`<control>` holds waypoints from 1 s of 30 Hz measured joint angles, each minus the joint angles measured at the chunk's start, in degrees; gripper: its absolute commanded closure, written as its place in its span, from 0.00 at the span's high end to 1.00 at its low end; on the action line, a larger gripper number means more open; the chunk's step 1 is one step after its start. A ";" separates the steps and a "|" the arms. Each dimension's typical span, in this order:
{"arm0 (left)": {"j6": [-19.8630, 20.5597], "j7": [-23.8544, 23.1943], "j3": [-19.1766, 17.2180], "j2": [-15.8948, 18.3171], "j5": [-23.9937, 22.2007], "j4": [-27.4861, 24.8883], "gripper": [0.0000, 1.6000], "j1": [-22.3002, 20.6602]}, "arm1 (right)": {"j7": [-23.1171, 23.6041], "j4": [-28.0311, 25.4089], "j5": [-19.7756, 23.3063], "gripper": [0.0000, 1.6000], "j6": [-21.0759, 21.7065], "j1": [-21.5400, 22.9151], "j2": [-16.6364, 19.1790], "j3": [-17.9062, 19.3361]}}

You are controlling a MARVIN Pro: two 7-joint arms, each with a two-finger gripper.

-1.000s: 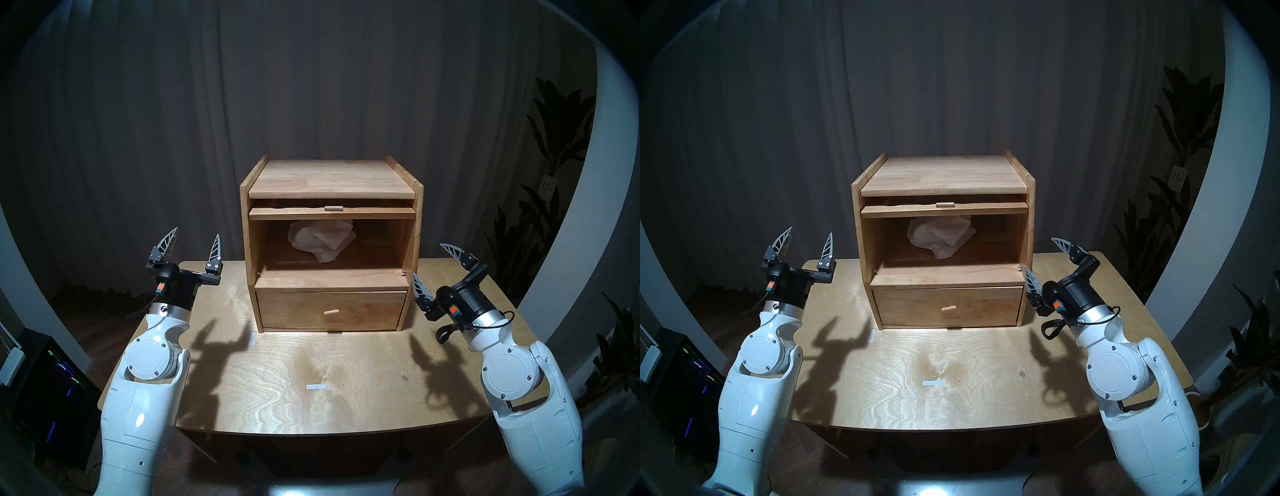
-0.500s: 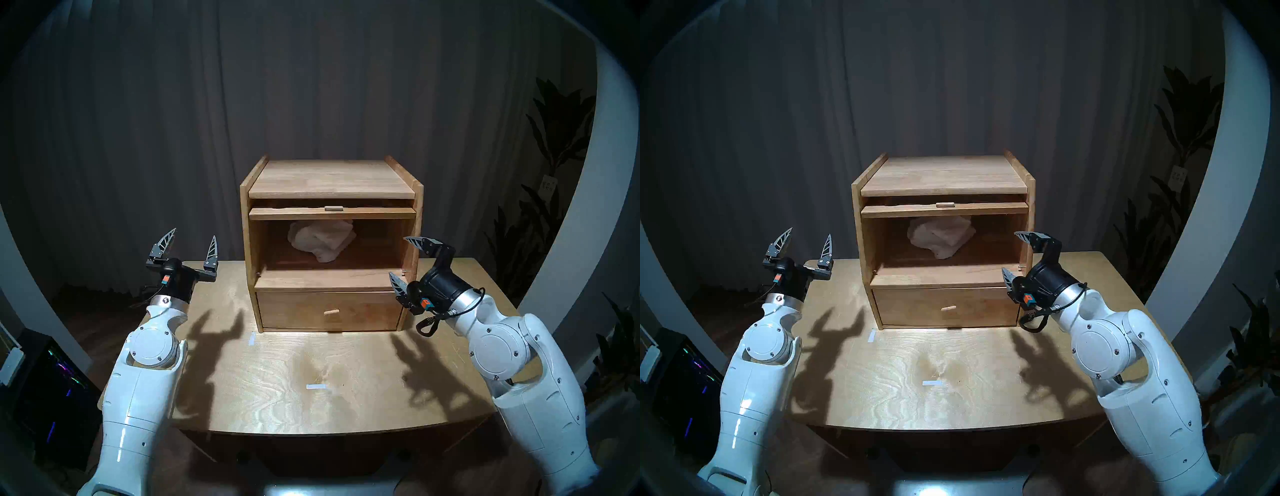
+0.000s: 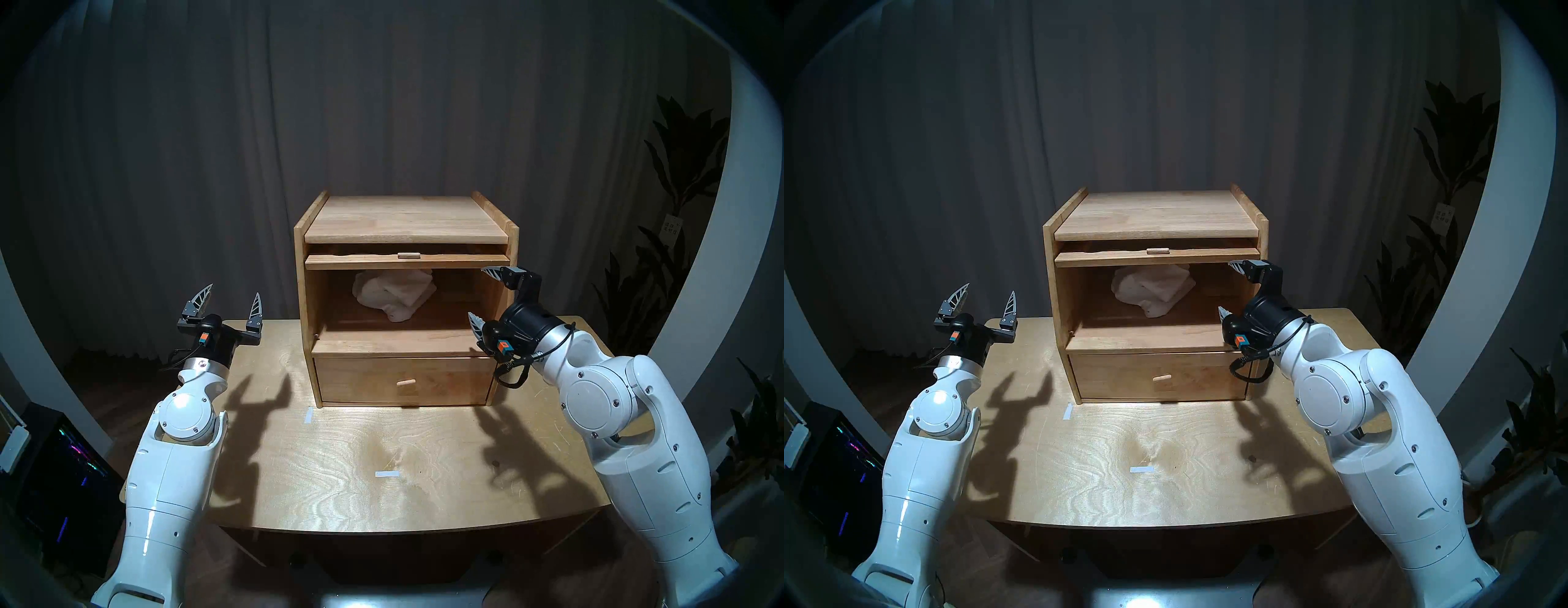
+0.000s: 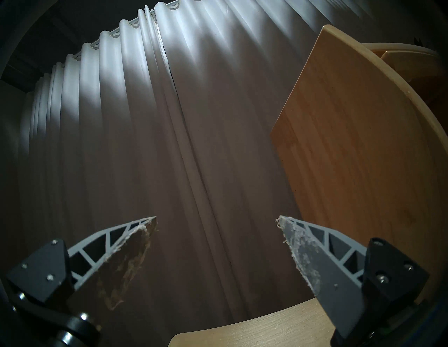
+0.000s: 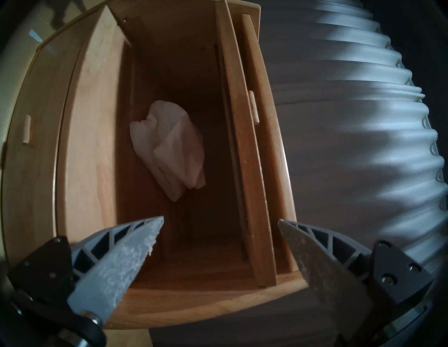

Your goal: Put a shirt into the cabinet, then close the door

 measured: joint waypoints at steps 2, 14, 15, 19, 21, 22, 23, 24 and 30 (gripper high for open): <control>0.40 -0.67 0.14 0.01 -0.66 -0.53 1.00 0.04 | 0.58 0.08 -0.88 1.00 1.43 1.31 -1.06 -0.75; 2.64 -5.12 0.82 0.32 -4.63 -3.50 1.00 1.12 | 2.76 3.43 -5.86 1.00 12.09 7.28 -7.45 -6.16; 2.81 -5.37 0.82 0.36 -4.87 -3.66 1.00 1.21 | 2.68 3.62 -6.17 1.00 12.97 7.50 -7.97 -6.60; 3.44 -6.22 0.68 0.52 -5.71 -4.19 1.00 1.55 | 1.66 3.96 -7.57 1.00 16.45 8.04 -10.20 -8.75; 3.66 -6.49 0.61 0.58 -5.96 -4.34 1.00 1.65 | 1.34 4.04 -8.29 1.00 17.56 8.20 -10.83 -9.61; 3.73 -6.64 0.56 0.61 -6.10 -4.42 1.00 1.70 | 1.18 4.13 -8.85 1.00 18.16 8.33 -11.10 -10.16; 3.77 -6.78 0.52 0.64 -6.23 -4.51 1.00 1.75 | 1.08 4.26 -9.39 1.00 18.65 8.48 -11.33 -10.69; 3.77 -6.88 0.49 0.66 -6.32 -4.56 1.00 1.78 | 1.08 4.36 -9.82 1.00 19.01 8.62 -11.47 -11.13; 3.69 -7.35 0.33 0.76 -6.73 -4.75 1.00 1.92 | 4.76 3.95 -14.26 1.00 21.73 9.32 -10.87 -14.86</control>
